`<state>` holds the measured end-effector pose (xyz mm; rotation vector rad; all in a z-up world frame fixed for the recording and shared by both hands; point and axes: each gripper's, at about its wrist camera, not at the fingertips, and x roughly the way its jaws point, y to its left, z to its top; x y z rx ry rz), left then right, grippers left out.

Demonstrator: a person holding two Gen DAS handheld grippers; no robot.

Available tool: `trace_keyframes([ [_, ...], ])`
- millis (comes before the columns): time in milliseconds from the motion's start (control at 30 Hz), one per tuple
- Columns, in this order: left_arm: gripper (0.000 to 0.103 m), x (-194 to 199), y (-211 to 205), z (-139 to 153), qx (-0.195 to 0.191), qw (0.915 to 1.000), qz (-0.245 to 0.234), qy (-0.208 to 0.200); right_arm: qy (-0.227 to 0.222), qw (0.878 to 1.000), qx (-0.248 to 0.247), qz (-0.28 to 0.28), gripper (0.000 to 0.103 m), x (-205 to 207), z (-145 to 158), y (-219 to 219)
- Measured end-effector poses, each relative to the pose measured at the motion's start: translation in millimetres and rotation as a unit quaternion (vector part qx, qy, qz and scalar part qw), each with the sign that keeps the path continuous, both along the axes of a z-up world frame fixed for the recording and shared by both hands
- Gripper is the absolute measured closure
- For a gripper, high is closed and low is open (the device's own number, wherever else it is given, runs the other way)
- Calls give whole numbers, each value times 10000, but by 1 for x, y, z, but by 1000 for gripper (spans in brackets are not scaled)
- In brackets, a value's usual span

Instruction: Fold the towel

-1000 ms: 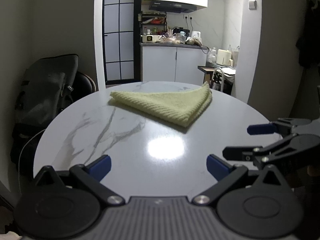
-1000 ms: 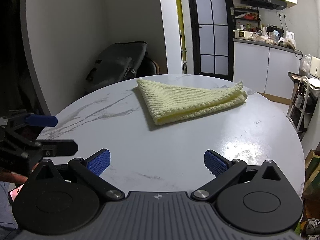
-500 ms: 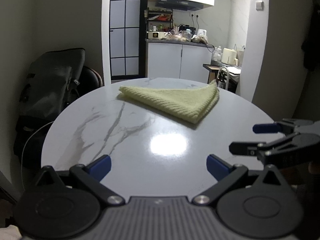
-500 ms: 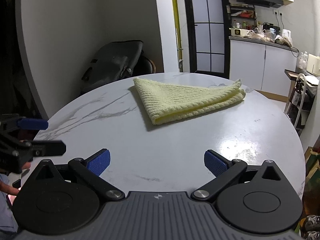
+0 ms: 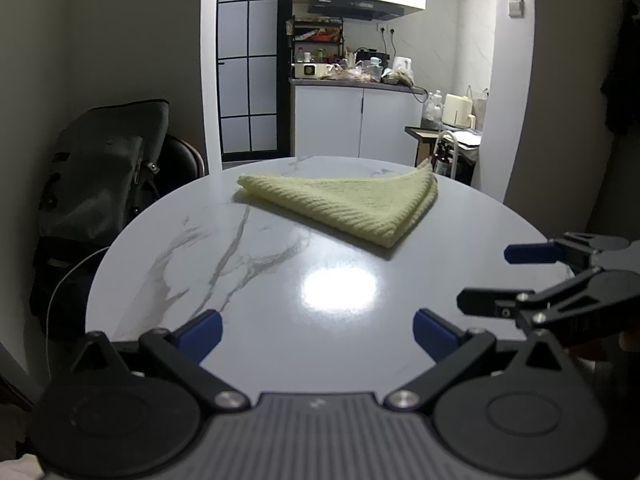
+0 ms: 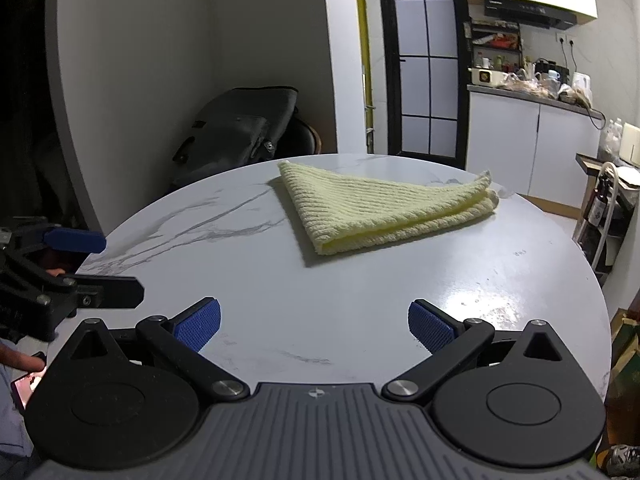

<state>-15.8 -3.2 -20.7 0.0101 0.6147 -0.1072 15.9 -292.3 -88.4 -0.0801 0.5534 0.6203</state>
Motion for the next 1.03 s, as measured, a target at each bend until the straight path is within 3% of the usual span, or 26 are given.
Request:
trace_keyframes([
  [267, 0, 2, 6, -2, -195, 9997, 83, 133, 60, 10000, -3, -78, 0, 3, 0, -2],
  [1033, 0, -2, 7, 5, -365, 9993, 32, -46, 86, 9999, -77, -80, 0, 2, -2, 1],
])
